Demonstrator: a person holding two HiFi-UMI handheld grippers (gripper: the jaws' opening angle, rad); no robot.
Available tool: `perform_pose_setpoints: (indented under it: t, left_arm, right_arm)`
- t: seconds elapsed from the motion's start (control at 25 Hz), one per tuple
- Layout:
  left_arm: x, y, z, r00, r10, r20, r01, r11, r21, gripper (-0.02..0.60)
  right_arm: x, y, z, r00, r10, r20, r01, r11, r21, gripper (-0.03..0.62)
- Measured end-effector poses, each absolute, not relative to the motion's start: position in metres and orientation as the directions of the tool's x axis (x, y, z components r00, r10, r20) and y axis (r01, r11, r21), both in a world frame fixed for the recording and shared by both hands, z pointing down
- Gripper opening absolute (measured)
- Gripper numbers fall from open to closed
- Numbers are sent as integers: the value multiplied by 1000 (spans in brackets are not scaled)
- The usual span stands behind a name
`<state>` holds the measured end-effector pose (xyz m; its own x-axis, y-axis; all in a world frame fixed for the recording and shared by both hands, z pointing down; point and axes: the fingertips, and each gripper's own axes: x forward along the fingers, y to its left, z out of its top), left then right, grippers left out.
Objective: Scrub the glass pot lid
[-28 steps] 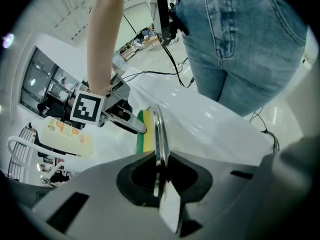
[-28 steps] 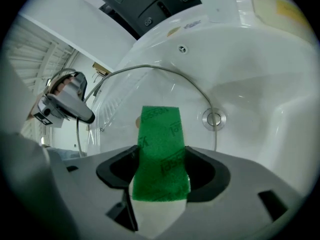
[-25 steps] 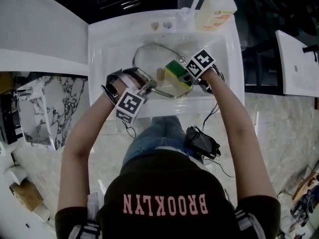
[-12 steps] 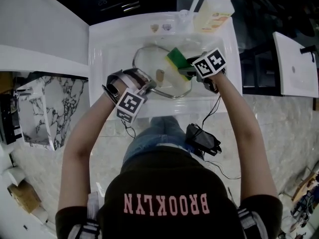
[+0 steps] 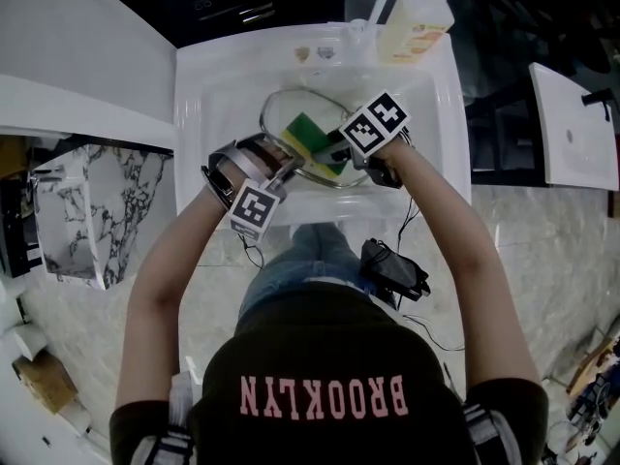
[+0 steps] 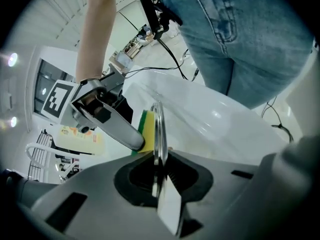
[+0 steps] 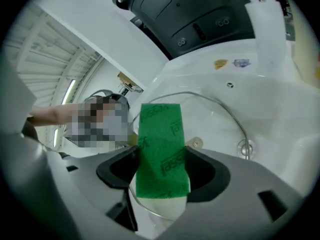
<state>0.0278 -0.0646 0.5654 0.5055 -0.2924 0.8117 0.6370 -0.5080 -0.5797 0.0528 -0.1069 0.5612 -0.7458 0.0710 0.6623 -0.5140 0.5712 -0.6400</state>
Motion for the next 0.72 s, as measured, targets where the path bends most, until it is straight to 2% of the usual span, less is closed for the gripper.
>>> perform_pose_setpoints:
  t: [0.2,0.4,0.72]
  left_arm:
    - [31,-64,565,489,-269,830,654,-517,-552,37]
    - [29,-63,566,485,-258,835,656,-524,-543,37]
    - [30,-64,564,494,-254,832,651,-527,-547,37]
  right_arm:
    - [42,-104,572,-706,149,693,-477,623,-620,273]
    - [41,-102,578,-706,199,680,-470,587,-659,272]
    - [65,-110,608,-651,190,735,-572,514,-639,272]
